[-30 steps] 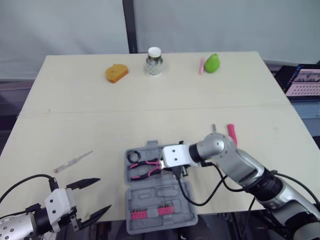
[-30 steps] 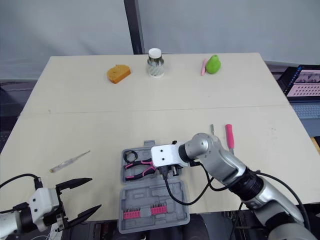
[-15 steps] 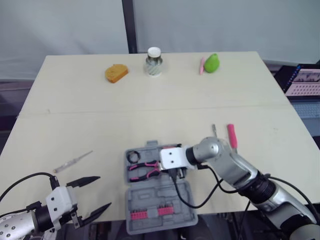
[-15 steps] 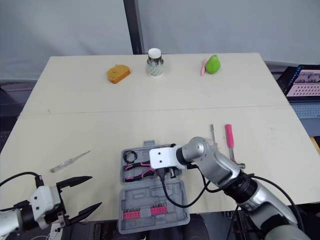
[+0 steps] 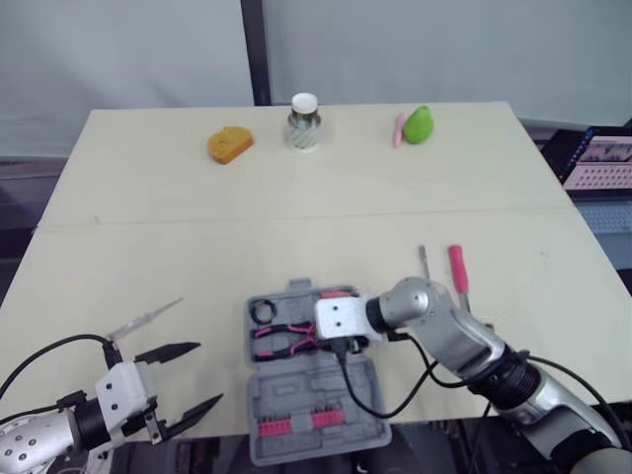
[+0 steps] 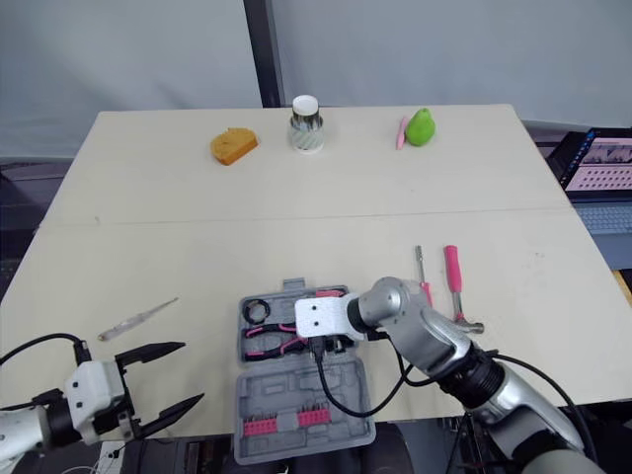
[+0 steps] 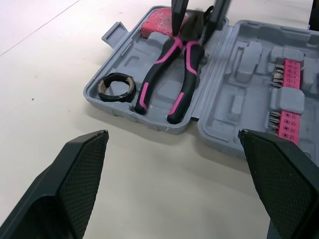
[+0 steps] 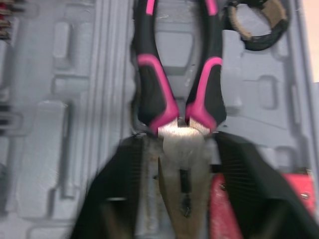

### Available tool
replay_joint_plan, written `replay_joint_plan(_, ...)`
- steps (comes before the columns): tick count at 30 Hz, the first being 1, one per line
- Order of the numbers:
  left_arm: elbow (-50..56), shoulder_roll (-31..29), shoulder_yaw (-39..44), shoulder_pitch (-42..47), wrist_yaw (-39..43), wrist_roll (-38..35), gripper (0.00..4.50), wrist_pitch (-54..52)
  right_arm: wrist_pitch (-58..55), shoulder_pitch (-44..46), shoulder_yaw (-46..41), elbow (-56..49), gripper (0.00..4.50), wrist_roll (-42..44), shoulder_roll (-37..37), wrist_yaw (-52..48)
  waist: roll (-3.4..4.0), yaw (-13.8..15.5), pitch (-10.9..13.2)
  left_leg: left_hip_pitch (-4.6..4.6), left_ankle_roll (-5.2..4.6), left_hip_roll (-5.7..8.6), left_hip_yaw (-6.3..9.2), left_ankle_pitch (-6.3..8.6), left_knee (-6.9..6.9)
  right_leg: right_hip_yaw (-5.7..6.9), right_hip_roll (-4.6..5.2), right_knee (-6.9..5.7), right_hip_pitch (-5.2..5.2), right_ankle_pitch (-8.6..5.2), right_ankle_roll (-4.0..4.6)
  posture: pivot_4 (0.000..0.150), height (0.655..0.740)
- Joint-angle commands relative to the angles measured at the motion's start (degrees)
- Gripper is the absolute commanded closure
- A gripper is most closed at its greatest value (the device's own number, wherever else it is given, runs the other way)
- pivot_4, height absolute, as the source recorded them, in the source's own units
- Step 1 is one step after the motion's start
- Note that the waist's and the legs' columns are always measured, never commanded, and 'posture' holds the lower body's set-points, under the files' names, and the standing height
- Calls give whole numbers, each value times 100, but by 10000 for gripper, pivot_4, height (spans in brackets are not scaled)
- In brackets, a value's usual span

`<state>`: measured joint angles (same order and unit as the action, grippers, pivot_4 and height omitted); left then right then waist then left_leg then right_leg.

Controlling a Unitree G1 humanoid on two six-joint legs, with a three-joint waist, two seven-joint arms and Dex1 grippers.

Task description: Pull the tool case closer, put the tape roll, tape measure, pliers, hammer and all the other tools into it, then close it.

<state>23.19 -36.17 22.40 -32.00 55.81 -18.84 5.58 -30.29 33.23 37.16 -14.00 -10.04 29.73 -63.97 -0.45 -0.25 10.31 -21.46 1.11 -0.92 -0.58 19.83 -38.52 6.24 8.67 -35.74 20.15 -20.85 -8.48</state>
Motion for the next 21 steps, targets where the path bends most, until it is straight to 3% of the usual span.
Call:
replay_joint_plan(1,-43,-34,-7,34,-62,20,0,69,-66,123,-296,-145,1508,276,-203,47,0,-1,0,1,0,-1,1,0,0,0,0,-1,0,0,0,1500,7400)
replay_joint_plan(5,-94,-44,-42,109,-98,39,0,80,52,126,-426,-20,279,405,-363,141,-1,5,0,0,1,0,2,0,0,0,-1,-1,0,0,0,1500,7400)
replay_joint_plan(6,-94,-42,-54,121,-110,44,0,83,94,111,-480,34,3242,450,-456,233,-1,5,-1,1,1,-1,3,0,-1,0,-1,-1,-1,0,0,1500,7400)
replay_joint_plan(8,-86,-36,-76,146,-136,57,0,80,181,69,-591,175,10238,571,-690,414,-1,-3,-1,0,0,-1,2,0,0,0,-1,-2,0,0,0,1500,7400)
replay_joint_plan(15,-42,-18,-128,185,-214,74,0,58,827,-357,-844,844,43704,1020,-1344,756,-2,-5,-2,7,2,0,2,1,6,0,-1,-13,1,0,0,1500,7400)
replay_joint_plan(21,-25,-13,-146,181,-257,80,0,55,1177,-527,-857,1359,44465,1068,-1467,865,-3,-19,-2,9,2,-1,0,1,6,0,-1,-13,1,0,0,1500,7400)
